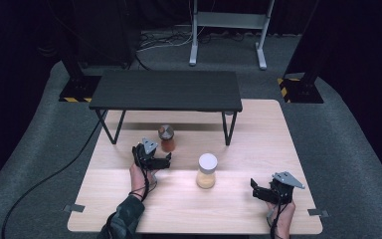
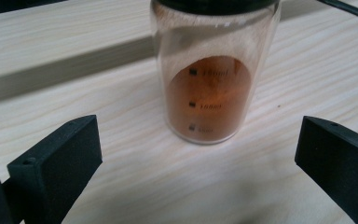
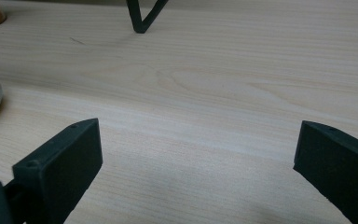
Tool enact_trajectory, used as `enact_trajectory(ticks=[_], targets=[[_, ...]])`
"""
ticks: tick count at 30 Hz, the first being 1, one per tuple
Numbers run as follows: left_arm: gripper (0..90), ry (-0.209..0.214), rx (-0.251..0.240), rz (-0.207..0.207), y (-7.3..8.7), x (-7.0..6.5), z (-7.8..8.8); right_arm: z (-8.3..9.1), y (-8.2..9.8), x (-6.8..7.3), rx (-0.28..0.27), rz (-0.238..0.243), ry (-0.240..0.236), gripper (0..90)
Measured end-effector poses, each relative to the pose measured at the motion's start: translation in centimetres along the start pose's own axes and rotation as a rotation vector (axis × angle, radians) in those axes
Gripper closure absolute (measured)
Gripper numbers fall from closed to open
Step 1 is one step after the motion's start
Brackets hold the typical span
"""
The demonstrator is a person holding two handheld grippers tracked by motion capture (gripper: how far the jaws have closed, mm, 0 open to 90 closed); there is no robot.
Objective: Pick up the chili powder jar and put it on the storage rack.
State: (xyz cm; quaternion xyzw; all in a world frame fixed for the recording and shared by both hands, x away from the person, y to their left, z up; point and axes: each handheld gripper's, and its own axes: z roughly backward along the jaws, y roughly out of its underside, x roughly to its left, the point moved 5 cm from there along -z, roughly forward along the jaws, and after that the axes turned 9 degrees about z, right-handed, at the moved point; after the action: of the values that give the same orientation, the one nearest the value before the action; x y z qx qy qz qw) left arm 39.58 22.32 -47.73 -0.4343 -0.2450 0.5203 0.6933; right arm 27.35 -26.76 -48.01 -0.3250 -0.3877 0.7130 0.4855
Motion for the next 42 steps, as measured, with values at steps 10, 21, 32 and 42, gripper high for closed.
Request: enact_trajectory(ticks=[10, 21, 32, 42], targets=[[0.0, 0.041, 0.012, -0.023, -2.4, -0.4, -1.2, 0.0, 0.0, 0.0, 0.003, 0.001, -0.004, 0.0], [0.0, 0.063, 0.034, -0.005, -3.3, -0.1, -2.7, -0.1, -0.1, 0.0, 0.007, 0.004, 0.0, 0.0], [12.9, 0.021, 0.01, -0.007, -2.8, -0.7, -3.4, -0.1, -0.1, 0.0, 0.006, 0.008, -0.006, 0.0], [24.9, 0.021, 0.009, -0.008, -2.6, -0.8, -3.8, 0.0, -0.1, 0.1, 0.004, 0.013, -0.004, 0.0]])
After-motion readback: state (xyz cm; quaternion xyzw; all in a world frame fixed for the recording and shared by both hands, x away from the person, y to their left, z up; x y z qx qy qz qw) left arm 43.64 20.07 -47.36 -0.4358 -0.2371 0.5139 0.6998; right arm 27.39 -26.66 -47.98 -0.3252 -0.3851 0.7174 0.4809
